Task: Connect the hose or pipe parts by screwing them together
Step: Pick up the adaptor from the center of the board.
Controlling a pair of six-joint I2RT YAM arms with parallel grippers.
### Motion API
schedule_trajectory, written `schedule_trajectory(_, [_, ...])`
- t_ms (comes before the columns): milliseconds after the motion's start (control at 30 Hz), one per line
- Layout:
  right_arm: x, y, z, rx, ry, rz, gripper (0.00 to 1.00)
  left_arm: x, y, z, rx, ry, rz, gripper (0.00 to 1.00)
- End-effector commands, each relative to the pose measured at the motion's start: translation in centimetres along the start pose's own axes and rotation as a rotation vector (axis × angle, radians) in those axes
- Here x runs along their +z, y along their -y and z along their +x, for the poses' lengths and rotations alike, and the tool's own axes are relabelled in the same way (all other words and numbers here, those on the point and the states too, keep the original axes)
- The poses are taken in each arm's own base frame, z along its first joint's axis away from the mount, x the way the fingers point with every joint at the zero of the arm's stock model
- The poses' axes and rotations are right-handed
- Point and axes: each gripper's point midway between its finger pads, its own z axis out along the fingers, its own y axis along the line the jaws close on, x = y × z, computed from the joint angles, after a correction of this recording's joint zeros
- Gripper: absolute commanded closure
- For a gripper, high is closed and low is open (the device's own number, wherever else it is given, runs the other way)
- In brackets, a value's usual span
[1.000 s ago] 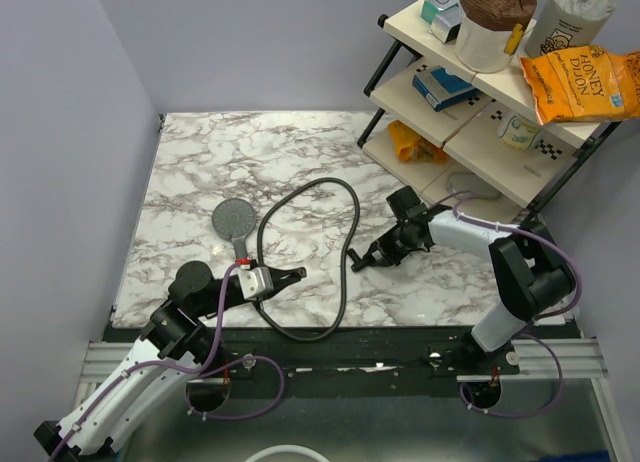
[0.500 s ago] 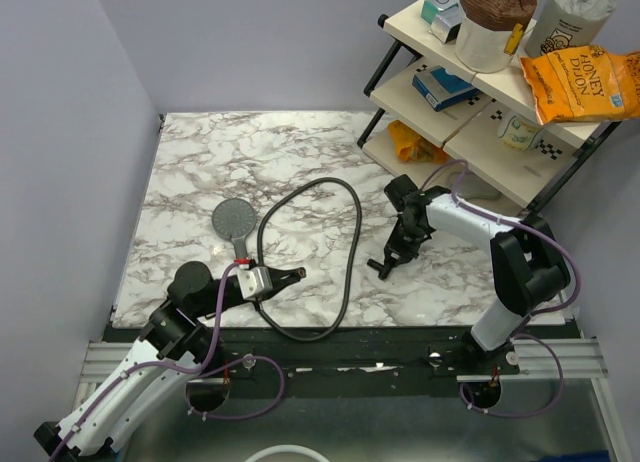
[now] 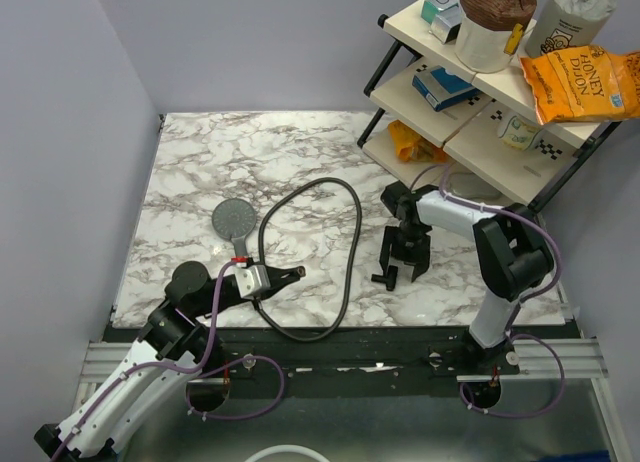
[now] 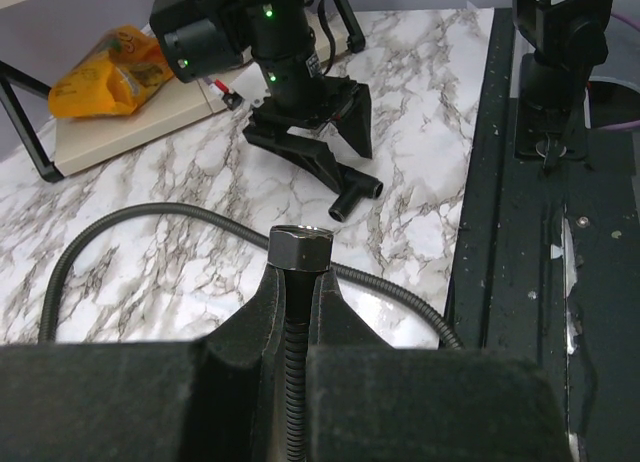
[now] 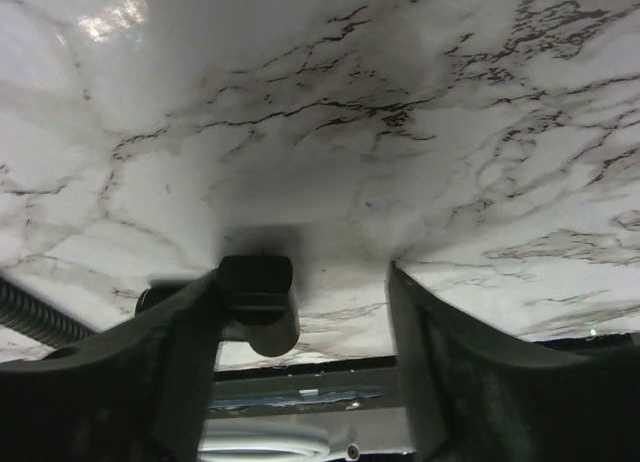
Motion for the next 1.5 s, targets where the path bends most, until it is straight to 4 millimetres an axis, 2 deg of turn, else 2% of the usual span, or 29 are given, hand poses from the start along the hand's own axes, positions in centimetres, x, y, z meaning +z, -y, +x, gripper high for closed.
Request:
schedule_trajectory(0, [-0.3, -0.2, 0.7, -0.077, -0.089, -0.009, 0.17, -0.3, 0.1, -1.9, 0.021, 0.052, 0.008, 1.00])
schedule_trajectory(100, [-0.4, -0.2, 0.5, -0.084, -0.103, 0.001, 0.01, -0.4, 0.1, -2.0, 0.021, 0.054, 0.007, 1.00])
schedule_trajectory(167, [-0.6, -0.4, 0.4, -0.085, -0.114, -0.011, 0.01, -0.5, 0.1, -2.0, 0.024, 0.058, 0.005, 1.00])
schedule_trajectory(233, [-0.9, -0.7, 0.0, -0.084, -0.113, -0.012, 0.12, -0.5, 0.2, -2.0, 0.025, 0.059, 0.005, 1.00])
schedule_trajectory(267, [-0.8, -0.8, 0.0, -0.089, -0.121, -0.010, 0.22, -0.6, 0.1, -2.0, 0.026, 0.060, 0.002, 1.00])
schedule_trajectory(333, [-0.9, -0.9, -0.2, -0.091, -0.123, -0.011, 0.33, -0.6, 0.1, -2.0, 0.026, 0.059, 0.000, 1.00])
schedule_trajectory(367, [-0.8, -0.9, -0.2, -0.090, -0.129, -0.010, 0.37, -0.6, 0.1, -2.1, 0.029, 0.061, 0.000, 1.00])
schedule_trajectory(667, [0.4, 0.2, 0.9, -0.112, -0.218, 0.053, 0.40, -0.8, -0.1, -2.4, 0.052, 0.078, -0.010, 1.00])
schedule_trajectory(767, [0.7, 0.0, 1.0, -0.105, -0.245, 0.060, 0.58, -1.0, -0.2, -2.5, 0.047, 0.088, -0.022, 1.00])
schedule_trajectory(833, [0.6, -0.7, 0.6, -0.103, -0.246, 0.038, 0.62, -1.1, -0.2, -2.6, 0.049, 0.094, -0.025, 1.00])
schedule_trajectory(900, [0.6, -1.4, 0.4, -0.099, -0.259, 0.020, 0.72, -1.2, -0.2, -2.8, 0.049, 0.096, -0.023, 1.00])
schedule_trajectory(1000, [0.4, -2.0, 0.2, -0.094, -0.256, -0.010, 0.95, -1.3, -0.2, -2.8, 0.049, 0.092, -0.023, 1.00])
schedule_trajectory(1033, [0.1, -2.3, 0.0, -0.097, -0.240, -0.021, 0.99, -1.3, -0.2, -2.9, 0.048, 0.093, -0.023, 1.00])
schedule_trajectory(1100, [-0.8, -3.0, -0.6, -0.104, -0.208, -0.050, 0.99, -1.2, -0.2, -3.0, 0.050, 0.097, -0.022, 1.00])
schedule_trajectory(1167, [-3.1, -4.3, -2.3, -0.137, -0.110, -0.077, 0.99, -1.2, -0.2, -3.4, 0.040, 0.111, -0.025, 1.00])
schedule_trajectory(1233, [-7.2, -6.0, -3.5, -0.189, 0.033, -0.147, 0.99, -1.3, -0.6, -3.8, 0.022, 0.127, -0.050, 1.00])
schedule_trajectory(1267, [-10.5, -7.5, -5.3, -0.229, 0.163, -0.196, 0.99, -1.3, -0.8, -4.6, 0.022, 0.150, -0.063, 1.00])
schedule_trajectory(1300, [-13.1, -8.4, -5.8, -0.272, 0.259, -0.235, 0.99, -1.4, -0.8, -5.0, -0.008, 0.166, -0.071, 1.00])
schedule_trajectory(1367, [-21.7, -10.8, -6.0, -0.410, 0.543, -0.356, 0.99, -1.6, -1.2, -6.4, -0.019, 0.209, -0.091, 1.00])
schedule_trajectory(1400, [-24.2, -10.9, -6.2, -0.435, 0.638, -0.373, 0.99, -1.6, -1.0, -6.7, -0.067, 0.215, -0.088, 1.00])
schedule_trajectory(1433, [-28.1, -11.5, -5.5, -0.469, 0.747, -0.467, 0.99, -1.7, -1.2, -7.7, -0.073, 0.243, -0.094, 1.00])
schedule_trajectory(1467, [-30.3, -11.7, -5.1, -0.524, 0.810, -0.514, 0.99, -1.7, -1.2, -8.5, -0.089, 0.268, -0.097, 1.00])
